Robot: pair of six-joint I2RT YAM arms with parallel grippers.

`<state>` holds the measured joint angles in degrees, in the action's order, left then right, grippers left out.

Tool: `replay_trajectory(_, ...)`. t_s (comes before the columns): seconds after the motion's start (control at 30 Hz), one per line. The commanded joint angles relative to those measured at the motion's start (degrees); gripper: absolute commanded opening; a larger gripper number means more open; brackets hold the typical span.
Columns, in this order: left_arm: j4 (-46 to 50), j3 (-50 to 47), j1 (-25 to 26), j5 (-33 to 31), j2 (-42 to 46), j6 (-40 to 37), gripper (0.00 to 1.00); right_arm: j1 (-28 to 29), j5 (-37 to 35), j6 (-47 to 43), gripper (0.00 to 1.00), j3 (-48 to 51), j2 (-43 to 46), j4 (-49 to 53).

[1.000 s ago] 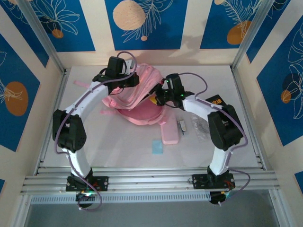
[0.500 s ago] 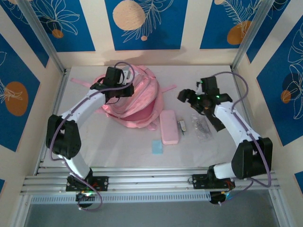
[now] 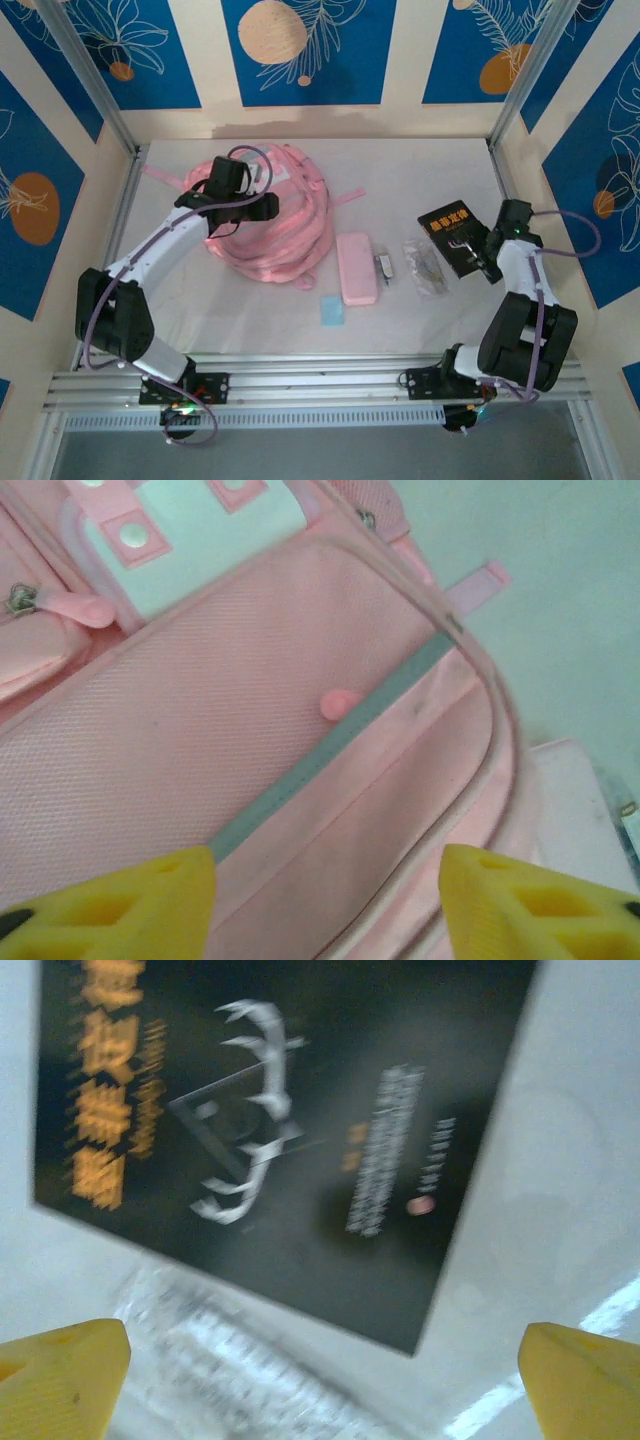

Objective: Pack the student bag

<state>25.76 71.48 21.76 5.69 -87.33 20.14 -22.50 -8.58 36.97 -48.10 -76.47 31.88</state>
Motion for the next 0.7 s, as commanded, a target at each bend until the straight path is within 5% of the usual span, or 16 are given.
replay_trajectory(0.0, -0.9, -0.7, 0.0, 1.5, 2.6, 3.3, 0.67, -1.3, 3.1, 0.4, 1.0, 1.1, -2.2, -3.4)
replay_trajectory(0.27, -14.3, -4.6, 5.0, 5.9, 3.6, 11.3, 0.68, 2.6, 9.2, -0.5, 0.96, -1.8, -10.6, -5.7)
replay_trajectory(0.67, -21.1, -6.2, 10.1, 7.8, -0.3, 16.1, 0.68, 18.2, 14.5, 0.3, 0.93, -11.3, -20.9, -6.1)
